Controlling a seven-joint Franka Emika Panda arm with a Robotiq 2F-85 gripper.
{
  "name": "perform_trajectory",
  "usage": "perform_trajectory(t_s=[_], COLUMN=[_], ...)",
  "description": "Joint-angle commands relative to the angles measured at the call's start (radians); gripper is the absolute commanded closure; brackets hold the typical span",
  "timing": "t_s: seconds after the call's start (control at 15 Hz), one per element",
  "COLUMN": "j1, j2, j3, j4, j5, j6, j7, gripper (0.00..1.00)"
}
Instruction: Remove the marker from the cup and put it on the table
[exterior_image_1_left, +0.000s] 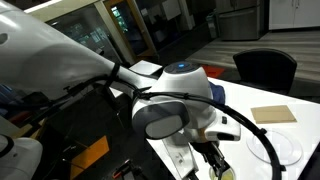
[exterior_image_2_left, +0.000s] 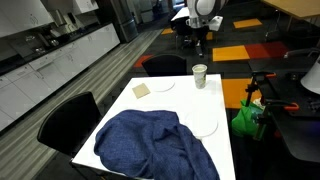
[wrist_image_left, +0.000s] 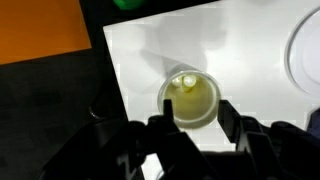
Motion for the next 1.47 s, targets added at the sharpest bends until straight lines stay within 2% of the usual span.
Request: perform_trajectory(t_s=[0.0,0.4,1.07,1.4], j1=[-0.017,-0.027,-0.053,-0.064], j2=[0.064,0.147,0.241,0.284], j3=[0.015,0.024,0.069,0.082], j4=[0.028,0.053,0.119,0.149], j5=[0.009,0.011,0.034,0.037], j6=[0.058,0.102,0.107,0.104], j7=[0.006,0.002,-0.011,-0.011], gripper=[0.58,0.56,0.67,0.62])
